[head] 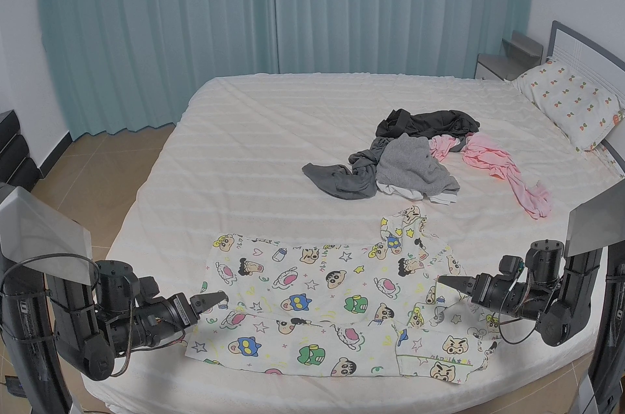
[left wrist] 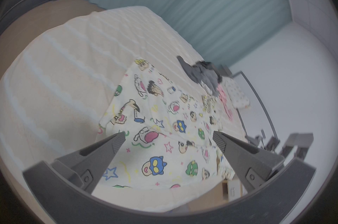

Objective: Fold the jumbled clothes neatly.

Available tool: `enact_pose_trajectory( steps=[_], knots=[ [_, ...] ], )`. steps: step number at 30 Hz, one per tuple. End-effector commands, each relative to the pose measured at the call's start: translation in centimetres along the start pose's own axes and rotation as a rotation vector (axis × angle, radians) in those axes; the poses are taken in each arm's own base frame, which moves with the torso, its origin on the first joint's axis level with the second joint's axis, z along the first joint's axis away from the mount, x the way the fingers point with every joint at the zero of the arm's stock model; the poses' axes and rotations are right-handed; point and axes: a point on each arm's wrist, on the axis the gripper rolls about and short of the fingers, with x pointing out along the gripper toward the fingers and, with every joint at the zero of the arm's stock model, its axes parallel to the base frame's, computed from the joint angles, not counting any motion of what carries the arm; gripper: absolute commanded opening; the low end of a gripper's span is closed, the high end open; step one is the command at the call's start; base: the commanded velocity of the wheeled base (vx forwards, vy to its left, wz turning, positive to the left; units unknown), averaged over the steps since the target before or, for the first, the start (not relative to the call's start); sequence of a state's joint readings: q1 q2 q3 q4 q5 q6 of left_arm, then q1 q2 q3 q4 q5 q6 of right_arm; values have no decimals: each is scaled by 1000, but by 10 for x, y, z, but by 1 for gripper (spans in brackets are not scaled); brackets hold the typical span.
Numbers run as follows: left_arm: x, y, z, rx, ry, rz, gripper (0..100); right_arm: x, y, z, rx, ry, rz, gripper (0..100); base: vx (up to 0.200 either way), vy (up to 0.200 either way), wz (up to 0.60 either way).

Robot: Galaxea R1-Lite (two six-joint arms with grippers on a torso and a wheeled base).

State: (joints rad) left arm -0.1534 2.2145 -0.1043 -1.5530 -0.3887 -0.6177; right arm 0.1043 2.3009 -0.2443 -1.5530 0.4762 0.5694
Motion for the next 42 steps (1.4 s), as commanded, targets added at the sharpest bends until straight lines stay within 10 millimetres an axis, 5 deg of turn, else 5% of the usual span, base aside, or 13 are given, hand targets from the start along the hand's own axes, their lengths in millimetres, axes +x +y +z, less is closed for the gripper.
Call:
enact_pose_trajectory(
  steps=[1, 13, 29, 30, 42],
  knots=[
    [8, 18, 11, 171, -8, -36, 100, 0, 2, -3, -6, 8, 7, 100, 0, 0, 0],
    [50, 49, 11, 344, 127, 33, 100, 1, 4, -8, -6, 33, 10, 100, 0, 0, 0],
    [53, 55, 5, 326, 165, 18, 100, 3, 3, -10, -4, 39, 4, 100, 0, 0, 0],
    [53, 55, 5, 326, 165, 18, 0, 3, 3, -10, -5, 38, 5, 100, 0, 0, 0],
    [43, 62, 5, 303, 167, 47, 0, 3, 2, -11, -4, 43, 3, 100, 0, 0, 0]
  ],
)
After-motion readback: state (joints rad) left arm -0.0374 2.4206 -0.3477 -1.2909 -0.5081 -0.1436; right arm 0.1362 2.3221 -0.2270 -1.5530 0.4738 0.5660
